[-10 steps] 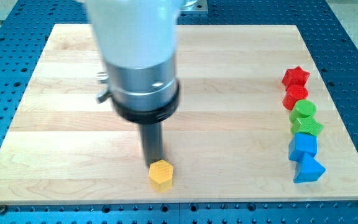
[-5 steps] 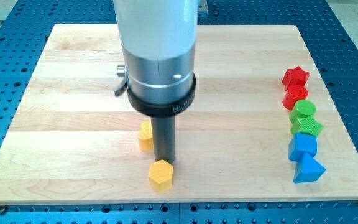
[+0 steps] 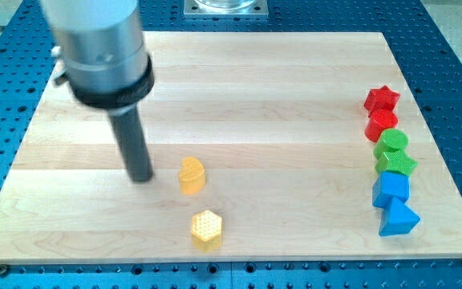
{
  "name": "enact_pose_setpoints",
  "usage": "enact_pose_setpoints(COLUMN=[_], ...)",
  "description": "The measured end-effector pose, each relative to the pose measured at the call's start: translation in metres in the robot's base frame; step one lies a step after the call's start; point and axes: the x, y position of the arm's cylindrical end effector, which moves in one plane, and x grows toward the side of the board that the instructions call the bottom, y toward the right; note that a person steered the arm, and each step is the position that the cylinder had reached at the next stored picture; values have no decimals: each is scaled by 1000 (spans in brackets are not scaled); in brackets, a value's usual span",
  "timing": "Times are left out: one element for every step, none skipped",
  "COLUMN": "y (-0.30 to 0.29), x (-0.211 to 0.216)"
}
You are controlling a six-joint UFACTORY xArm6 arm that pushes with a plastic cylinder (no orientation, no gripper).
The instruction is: Place the heart above the red star
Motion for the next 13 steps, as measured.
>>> enact_pose_setpoints(y=[71,155,143,190,179,120,143,240,234,202,252,305,331], x=[-2,-22,-64,-126,-84,-84,-123,-146,-158,-176,-202,-202,-209])
